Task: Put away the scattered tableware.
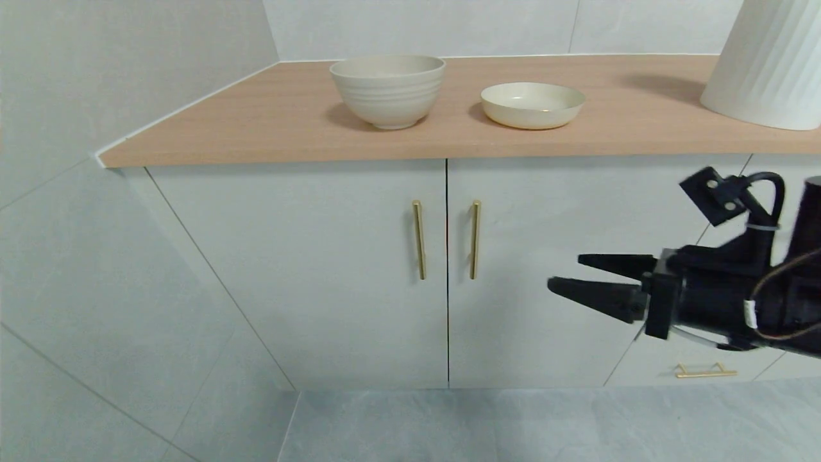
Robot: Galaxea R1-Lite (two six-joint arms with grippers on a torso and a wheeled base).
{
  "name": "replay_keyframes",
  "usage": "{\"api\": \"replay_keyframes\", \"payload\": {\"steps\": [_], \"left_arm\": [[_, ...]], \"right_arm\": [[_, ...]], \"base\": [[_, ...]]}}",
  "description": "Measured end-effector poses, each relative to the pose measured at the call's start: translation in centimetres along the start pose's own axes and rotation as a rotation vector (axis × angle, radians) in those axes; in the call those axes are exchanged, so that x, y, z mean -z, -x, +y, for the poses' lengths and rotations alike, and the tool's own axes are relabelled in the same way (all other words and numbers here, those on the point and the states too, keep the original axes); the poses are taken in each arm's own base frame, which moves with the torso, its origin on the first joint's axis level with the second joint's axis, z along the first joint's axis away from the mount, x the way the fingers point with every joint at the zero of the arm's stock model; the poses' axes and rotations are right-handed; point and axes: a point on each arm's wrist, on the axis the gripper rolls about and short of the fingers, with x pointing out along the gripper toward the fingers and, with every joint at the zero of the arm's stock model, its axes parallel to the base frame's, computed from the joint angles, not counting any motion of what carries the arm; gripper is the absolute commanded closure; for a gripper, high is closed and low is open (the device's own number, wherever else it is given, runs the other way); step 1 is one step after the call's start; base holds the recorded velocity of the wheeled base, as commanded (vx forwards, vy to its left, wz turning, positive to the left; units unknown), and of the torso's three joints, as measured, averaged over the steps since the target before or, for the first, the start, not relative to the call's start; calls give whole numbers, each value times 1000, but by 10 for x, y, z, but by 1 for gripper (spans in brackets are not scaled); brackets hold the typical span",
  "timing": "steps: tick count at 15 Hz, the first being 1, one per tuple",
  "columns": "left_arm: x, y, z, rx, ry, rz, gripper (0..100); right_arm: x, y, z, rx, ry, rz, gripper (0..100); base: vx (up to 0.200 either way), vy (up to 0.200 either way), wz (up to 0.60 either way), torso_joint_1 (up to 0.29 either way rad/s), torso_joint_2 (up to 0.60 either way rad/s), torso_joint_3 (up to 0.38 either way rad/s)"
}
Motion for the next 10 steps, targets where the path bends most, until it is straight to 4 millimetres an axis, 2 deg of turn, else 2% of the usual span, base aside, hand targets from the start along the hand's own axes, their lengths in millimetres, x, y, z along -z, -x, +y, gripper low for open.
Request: {"api": "replay_keyframes", "payload": {"steps": [3,5,7,10], "left_arm": [[0,0,0,0,0,1,0],[0,0,0,0,0,1,0],[0,0,0,0,0,0,0],[0,0,0,0,0,0,0]], "right_arm": [[-5,-42,-3,-70,-61,-78,0],[-1,-66,-8,-84,-75,-74,0],[9,-87,-13,-81,-85,-51,0],[19,-107,-17,-63,-73,-75,0]], "base": [[0,0,0,0,0,0],[0,0,0,0,0,0],[0,0,0,0,0,0],[0,0,0,0,0,0]]}}
